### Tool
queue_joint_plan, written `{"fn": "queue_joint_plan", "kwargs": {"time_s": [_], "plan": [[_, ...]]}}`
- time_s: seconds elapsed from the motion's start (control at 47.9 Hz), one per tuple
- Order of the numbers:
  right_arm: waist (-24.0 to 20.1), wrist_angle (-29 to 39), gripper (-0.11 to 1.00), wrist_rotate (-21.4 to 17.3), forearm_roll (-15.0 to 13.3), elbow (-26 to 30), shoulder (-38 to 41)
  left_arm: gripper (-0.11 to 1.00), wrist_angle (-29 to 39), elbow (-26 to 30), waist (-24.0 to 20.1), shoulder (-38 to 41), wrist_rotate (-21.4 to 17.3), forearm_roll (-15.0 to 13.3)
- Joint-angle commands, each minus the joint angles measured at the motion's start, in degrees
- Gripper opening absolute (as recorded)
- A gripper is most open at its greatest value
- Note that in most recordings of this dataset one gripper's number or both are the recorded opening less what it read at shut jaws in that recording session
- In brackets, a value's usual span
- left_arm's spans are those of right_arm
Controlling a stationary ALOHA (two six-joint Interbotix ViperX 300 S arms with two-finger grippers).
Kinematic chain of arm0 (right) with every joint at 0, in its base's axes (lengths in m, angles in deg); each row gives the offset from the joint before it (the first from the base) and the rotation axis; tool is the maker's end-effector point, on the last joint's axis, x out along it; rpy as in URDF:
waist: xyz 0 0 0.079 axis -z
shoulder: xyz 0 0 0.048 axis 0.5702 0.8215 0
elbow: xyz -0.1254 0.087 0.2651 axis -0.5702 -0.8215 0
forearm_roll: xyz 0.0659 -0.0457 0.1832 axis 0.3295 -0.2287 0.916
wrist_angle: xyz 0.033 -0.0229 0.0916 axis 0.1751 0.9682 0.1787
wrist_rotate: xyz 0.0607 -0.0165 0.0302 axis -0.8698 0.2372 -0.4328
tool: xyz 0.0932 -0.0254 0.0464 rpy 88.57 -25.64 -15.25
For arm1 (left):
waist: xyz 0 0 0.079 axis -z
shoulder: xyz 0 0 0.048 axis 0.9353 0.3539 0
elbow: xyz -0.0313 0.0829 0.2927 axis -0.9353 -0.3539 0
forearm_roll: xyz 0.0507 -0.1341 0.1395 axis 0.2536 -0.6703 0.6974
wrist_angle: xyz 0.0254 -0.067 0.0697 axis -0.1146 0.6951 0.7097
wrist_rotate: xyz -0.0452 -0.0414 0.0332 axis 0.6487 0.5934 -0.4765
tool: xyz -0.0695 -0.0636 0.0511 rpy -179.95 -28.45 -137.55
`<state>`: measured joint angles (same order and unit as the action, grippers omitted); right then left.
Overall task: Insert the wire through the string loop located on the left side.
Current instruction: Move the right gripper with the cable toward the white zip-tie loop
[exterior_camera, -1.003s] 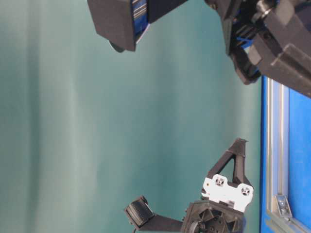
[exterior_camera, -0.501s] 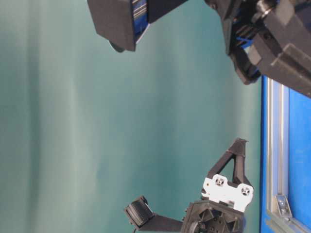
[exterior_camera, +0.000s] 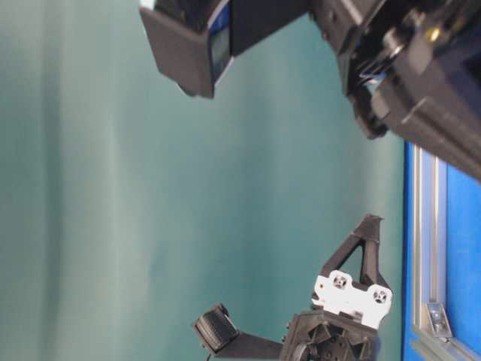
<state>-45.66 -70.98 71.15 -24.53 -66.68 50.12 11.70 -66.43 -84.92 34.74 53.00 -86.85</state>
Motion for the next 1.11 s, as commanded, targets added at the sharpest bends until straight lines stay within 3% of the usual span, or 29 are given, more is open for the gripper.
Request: {"fn": "queue_joint_plan", "kwargs": {"time_s": [0.0, 0.292, 0.606, 1.086], "plan": [[1.76, -0.44, -0.10, 0.09, 0.18, 0.53, -2.02, 0.00, -0.26, 0.35, -0.09, -1.85, 0.00, 0.09], [6.42, -0.62, -0.10, 0.09, 0.35, -0.53, -2.02, 0.00, -0.26, 0.35, -0.09, -1.76, 0.00, 0.18], [7.38, -0.62, -0.10, 0.09, 0.35, -0.35, -1.49, 0.00, -0.26, 0.35, -0.09, -1.85, 0.00, 0.09], [7.82, -1.32, -0.10, 0.00, 1.67, 6.15, 4.04, 0.00, -0.26, 0.35, -0.09, -1.85, 0.00, 0.18]]}}
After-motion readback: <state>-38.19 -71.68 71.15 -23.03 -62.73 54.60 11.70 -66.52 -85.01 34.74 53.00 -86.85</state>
